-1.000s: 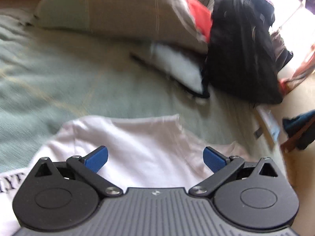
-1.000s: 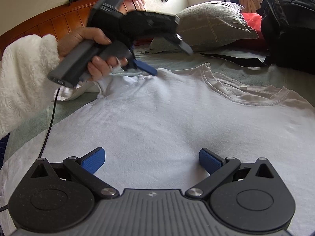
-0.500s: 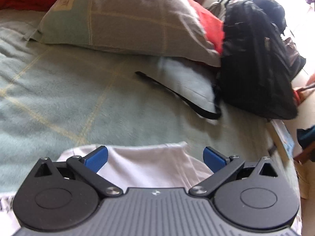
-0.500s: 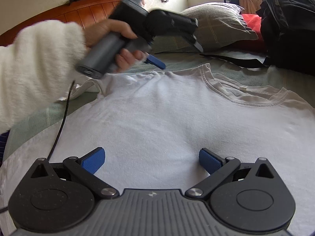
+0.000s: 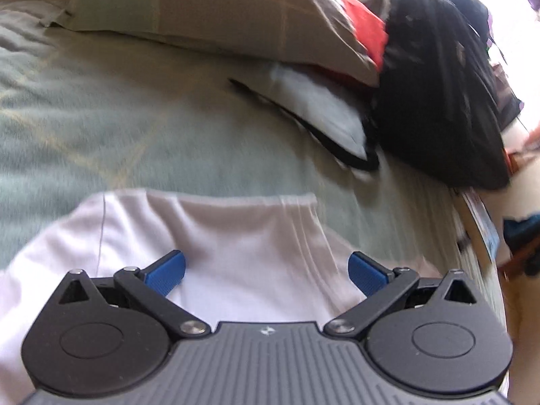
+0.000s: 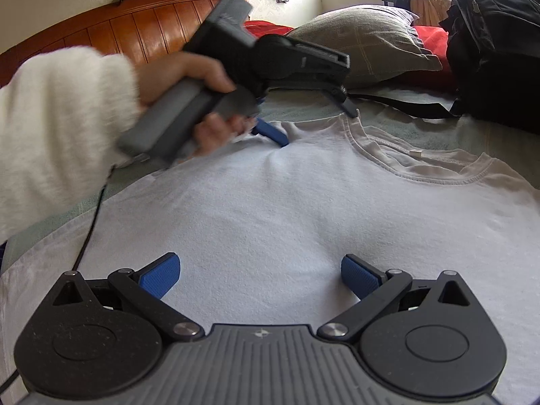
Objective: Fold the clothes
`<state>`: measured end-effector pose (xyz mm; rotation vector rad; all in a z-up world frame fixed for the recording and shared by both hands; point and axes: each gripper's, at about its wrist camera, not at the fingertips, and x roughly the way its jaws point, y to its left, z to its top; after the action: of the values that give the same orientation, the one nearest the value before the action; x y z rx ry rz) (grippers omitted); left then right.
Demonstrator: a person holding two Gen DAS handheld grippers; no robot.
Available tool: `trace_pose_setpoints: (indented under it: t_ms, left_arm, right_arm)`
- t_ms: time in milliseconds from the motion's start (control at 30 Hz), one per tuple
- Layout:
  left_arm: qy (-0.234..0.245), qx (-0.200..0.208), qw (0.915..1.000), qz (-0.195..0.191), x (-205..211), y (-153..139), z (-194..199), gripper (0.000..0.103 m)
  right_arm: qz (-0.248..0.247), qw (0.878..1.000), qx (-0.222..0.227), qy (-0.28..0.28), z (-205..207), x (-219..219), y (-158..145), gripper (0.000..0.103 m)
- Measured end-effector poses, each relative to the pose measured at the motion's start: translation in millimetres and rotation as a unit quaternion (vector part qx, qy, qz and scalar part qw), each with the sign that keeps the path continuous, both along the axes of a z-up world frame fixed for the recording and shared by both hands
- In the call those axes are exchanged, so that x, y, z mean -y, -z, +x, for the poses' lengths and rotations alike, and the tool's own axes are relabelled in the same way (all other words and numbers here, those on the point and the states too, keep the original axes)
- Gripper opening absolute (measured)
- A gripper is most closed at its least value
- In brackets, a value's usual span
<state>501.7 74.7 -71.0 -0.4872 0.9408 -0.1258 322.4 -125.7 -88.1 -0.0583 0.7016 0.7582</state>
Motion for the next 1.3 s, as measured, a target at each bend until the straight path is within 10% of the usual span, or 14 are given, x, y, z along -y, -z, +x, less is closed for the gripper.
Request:
trace_pose_setpoints:
  t_ms: [333,733,1067,1300]
  left_arm:
    - [0.077,0.015,0.9944,-0.071,35.4,-10.5,11.2,0.102]
    - [0.018,0.028,0.9985,-0.043,37.9,-0.7,38.2,0.102]
    - [0.052,0.03,0.9981,-0.014,12.4,-58.9,-22.8,0.102]
    - [0.028,-0.034,0.9989,-0.017,-16.2,-21.3,-69.1,0.102]
  right_arm:
    - [-0.003,1.0,0.001,0.001,-0.1,0.2,0.2,0.103]
    - [-0.002,1.0,0.002,0.001,0.0,0.4,1.6,0.103]
    - [0.001,1.0,0.0,0.001,0.7,1.0,1.5,0.103]
    - [0.001,1.0,0.0,0.004,1.2,0.3,0.4,0.103]
